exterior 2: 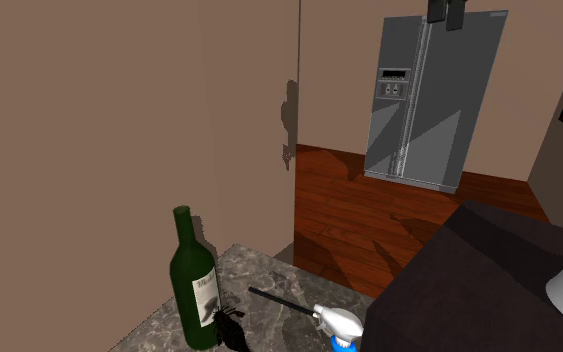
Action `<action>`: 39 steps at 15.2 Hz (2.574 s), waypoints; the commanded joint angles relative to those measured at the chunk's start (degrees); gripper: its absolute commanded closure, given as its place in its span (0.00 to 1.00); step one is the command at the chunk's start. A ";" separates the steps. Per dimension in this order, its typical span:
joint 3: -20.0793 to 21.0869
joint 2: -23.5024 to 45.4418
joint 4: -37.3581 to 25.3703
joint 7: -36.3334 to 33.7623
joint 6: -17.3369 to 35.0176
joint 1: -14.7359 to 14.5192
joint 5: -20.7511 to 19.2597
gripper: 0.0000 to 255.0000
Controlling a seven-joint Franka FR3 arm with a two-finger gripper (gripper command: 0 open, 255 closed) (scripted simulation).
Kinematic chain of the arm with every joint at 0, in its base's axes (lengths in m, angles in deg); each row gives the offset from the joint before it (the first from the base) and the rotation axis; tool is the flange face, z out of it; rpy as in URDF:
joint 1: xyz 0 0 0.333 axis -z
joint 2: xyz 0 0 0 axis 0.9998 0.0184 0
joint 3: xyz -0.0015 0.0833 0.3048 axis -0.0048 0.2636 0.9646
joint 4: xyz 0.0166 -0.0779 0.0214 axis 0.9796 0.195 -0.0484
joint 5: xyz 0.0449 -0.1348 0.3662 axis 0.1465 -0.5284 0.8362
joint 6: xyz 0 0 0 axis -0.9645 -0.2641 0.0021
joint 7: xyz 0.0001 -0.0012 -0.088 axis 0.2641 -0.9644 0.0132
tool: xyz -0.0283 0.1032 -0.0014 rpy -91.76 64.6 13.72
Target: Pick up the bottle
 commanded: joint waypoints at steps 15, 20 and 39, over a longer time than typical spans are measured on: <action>12.67 21.19 -0.47 -12.82 24.68 -2.82 4.78 0.00; 16.58 31.58 -4.50 -18.47 32.19 -3.07 2.70 0.00; 16.07 74.89 -38.12 -41.68 42.57 -14.14 -18.53 0.00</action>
